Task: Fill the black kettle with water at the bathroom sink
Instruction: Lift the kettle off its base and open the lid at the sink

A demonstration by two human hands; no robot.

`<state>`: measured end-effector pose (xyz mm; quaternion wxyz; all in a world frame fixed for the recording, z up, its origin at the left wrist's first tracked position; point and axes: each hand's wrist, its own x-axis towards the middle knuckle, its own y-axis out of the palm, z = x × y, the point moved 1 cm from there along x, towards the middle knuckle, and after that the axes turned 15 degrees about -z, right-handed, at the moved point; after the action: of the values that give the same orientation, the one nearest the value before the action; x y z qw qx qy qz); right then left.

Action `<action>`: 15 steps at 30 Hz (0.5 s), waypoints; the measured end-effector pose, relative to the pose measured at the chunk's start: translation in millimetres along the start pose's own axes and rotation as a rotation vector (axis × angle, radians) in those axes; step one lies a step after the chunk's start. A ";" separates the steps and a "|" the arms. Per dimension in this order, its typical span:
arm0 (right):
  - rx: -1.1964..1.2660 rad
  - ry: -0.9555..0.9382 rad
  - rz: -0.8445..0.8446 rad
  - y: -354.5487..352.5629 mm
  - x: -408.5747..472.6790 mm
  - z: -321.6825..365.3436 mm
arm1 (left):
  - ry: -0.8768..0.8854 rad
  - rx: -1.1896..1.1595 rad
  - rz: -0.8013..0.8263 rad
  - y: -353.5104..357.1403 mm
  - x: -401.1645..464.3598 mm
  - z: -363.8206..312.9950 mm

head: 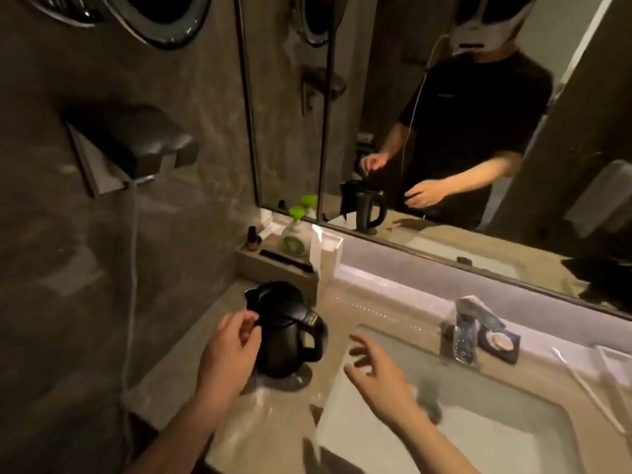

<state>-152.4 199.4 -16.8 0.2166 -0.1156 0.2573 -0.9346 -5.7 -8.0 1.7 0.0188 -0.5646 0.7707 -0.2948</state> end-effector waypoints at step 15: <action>0.192 0.182 0.047 95.9 56.1 14.3 | 0.083 0.292 0.211 33.2 57.8 9.9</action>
<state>-163.9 93.0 -49.9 0.2244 -0.0030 0.1877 -0.9562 -51.6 -57.0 -4.6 0.0997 -0.4593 0.7747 -0.4230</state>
